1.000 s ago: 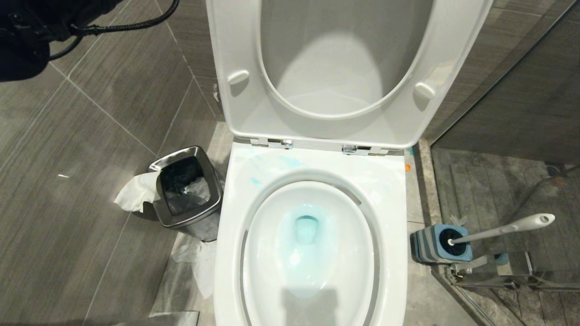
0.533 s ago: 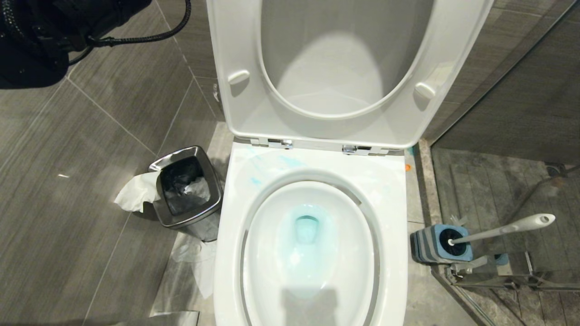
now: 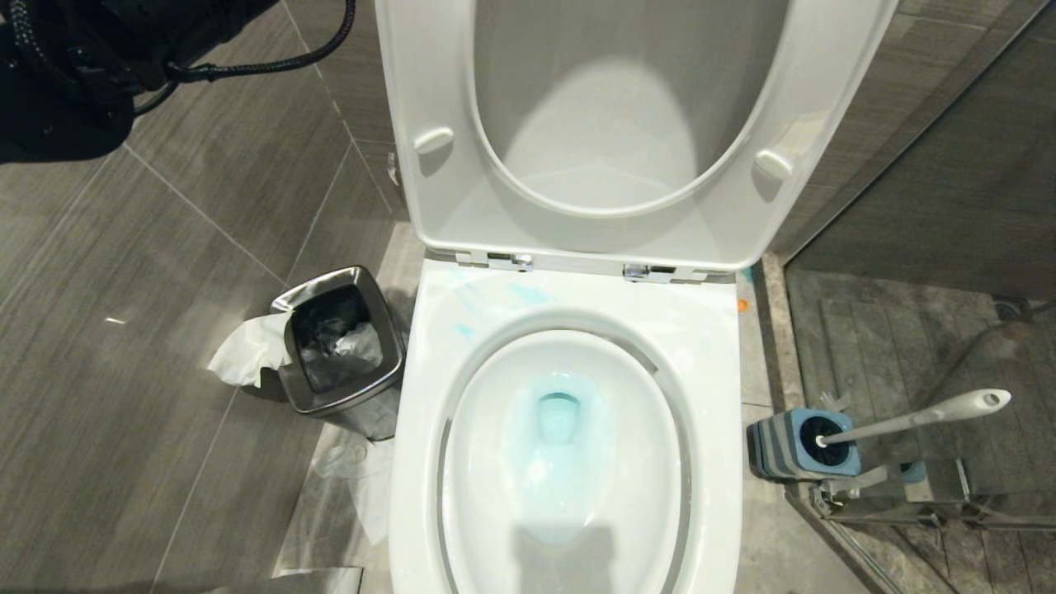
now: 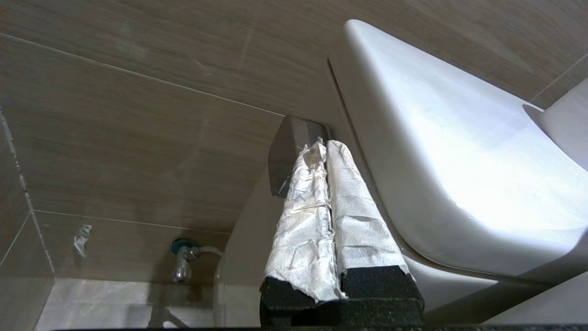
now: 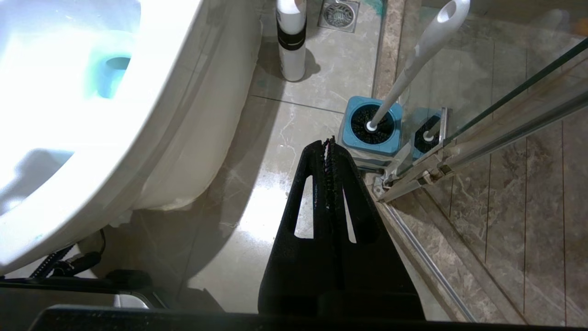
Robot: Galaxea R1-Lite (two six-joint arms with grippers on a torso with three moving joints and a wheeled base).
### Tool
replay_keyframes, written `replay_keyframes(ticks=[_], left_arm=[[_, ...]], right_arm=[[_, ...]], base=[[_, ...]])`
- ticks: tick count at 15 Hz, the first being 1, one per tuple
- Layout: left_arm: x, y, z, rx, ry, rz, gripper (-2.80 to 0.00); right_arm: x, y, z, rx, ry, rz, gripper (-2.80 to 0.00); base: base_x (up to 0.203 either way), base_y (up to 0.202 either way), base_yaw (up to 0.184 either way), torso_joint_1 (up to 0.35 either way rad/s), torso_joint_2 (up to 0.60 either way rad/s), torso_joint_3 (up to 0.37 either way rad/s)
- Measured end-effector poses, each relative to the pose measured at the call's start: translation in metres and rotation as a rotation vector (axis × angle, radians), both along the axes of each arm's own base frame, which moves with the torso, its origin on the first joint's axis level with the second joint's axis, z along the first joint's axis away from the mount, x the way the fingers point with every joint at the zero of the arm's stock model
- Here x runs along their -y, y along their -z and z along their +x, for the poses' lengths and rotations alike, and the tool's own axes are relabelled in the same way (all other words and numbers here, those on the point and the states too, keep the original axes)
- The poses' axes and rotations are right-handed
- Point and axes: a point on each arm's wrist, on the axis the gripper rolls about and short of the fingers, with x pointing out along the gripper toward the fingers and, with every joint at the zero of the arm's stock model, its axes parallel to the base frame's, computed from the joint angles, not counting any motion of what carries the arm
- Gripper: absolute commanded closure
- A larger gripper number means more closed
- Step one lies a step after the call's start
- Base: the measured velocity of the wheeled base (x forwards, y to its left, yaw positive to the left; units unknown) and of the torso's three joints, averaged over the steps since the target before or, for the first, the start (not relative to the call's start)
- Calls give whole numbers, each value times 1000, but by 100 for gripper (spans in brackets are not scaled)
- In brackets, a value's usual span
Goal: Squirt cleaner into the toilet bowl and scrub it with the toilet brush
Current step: Flush the toilet
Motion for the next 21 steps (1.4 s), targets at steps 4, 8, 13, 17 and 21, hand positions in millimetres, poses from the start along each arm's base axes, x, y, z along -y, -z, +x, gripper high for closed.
replay_keyframes(ticks=[4,8,13,17,21], left_arm=[[1,1,1,-3,-5,11,0],[4,4,4,-12,4,19,0],[7,13,10,-70,3,51,0],[8,23,15,-155,-3,93,0],[10,35,19,-252,17,137,0]], right_arm=[[0,0,0,0,0,0,0],[0,0,0,0,1,0,0],[0,0,0,0,1,0,0],[0,0,0,0,1,0,0],[0,0,0,0,1,0,0]], base=[[0,0,0,0,0,0],[0,0,0,0,0,0],[0,0,0,0,0,0],[0,0,0,0,0,0],[0,0,0,0,0,0]])
